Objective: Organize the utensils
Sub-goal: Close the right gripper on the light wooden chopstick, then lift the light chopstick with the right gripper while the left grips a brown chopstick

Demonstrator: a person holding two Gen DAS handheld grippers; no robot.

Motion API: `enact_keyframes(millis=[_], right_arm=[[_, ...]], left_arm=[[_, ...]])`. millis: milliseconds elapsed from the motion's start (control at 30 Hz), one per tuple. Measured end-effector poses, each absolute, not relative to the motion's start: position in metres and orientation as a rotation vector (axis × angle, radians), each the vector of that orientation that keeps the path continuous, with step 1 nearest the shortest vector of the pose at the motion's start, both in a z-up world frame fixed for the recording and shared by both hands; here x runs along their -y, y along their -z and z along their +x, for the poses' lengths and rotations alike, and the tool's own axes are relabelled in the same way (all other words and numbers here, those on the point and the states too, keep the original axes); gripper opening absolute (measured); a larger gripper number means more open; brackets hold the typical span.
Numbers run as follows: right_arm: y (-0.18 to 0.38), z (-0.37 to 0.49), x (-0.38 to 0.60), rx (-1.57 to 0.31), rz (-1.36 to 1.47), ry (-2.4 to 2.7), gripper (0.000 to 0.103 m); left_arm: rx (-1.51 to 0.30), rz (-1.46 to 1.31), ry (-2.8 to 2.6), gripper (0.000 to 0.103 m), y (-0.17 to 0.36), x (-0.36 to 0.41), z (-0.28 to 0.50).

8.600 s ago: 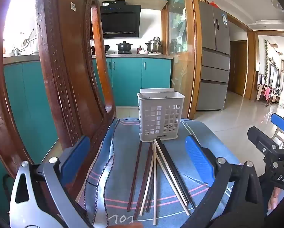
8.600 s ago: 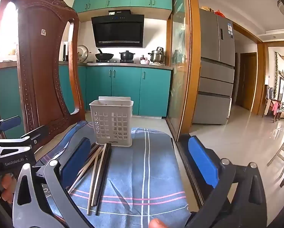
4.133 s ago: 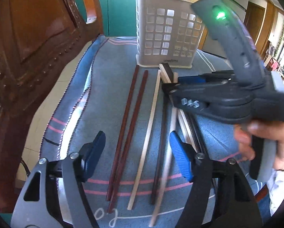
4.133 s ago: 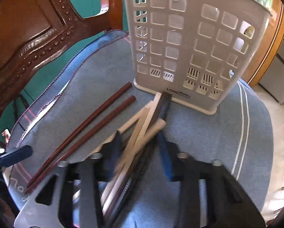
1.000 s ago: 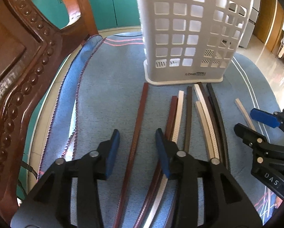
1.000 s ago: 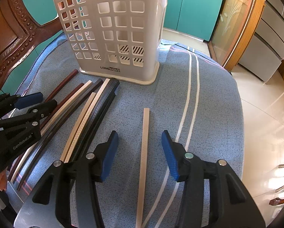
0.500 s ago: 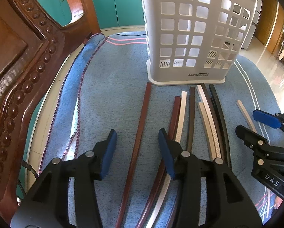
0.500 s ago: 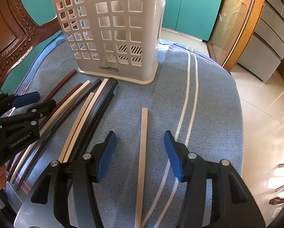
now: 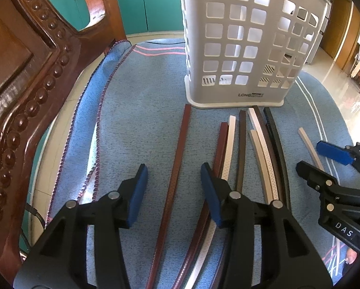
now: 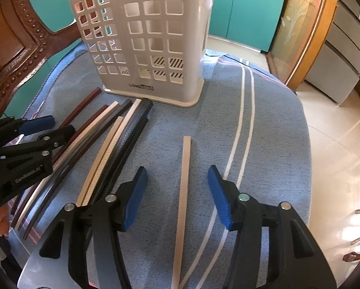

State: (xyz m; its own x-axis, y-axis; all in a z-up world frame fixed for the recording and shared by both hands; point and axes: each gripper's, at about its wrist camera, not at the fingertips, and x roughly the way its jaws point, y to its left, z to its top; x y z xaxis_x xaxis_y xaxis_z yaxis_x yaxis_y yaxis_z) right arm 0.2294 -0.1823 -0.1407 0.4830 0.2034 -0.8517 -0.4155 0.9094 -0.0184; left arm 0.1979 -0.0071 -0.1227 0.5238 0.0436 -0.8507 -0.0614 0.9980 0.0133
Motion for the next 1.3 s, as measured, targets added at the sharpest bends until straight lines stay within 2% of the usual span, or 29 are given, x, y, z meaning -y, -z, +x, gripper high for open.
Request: enact_keyframes(millis=[33,100,200,267,767,800,833,900,1133,1300], right_arm=[[0.140,0.229,0.182,-0.999,-0.233,-0.387,0.040],[0.139,0.229,0.181,-1.000,-0.224,-0.398,0.024],[0.137,0.229,0.180,-1.006,-0.207,-0.418,0.010],[0.137,0.228,0.179,-1.003,-0.215,-0.419,0.009],[0.138,0.223,0.174,-0.990,-0.238,-0.407,0.010],[0.137,0.223,0.175,-0.992,-0.225,-0.415,0.009],[0.136,0.224,0.179,-0.996,-0.204,-0.428,0.007],[0.134,0.226,0.185,-1.008,-0.145,-0.468,0.007],[0.099,0.218,0.199,-0.919,-0.069,-0.558,0.007],[0.056,0.205,0.214,-0.809,-0.005,-0.625,0.007]], left_arm=[[-1.020,-0.031,-0.053,0.038,0.123,0.006,0.198],[-1.020,-0.032,-0.043,0.034,0.123,0.006,0.199],[-1.018,-0.024,-0.029,0.025,0.123,0.009,0.200],[-1.017,-0.025,-0.024,0.022,0.124,0.010,0.201],[-1.016,-0.026,-0.024,0.023,0.126,0.011,0.205],[-1.014,-0.032,-0.023,0.019,0.126,0.010,0.206],[-1.012,-0.036,-0.025,0.009,0.124,0.011,0.202],[-1.012,-0.075,-0.006,0.008,0.122,0.007,0.202],[-0.936,-0.133,0.035,0.008,0.098,-0.001,0.189],[-0.831,-0.206,0.074,0.007,0.059,-0.015,0.165]])
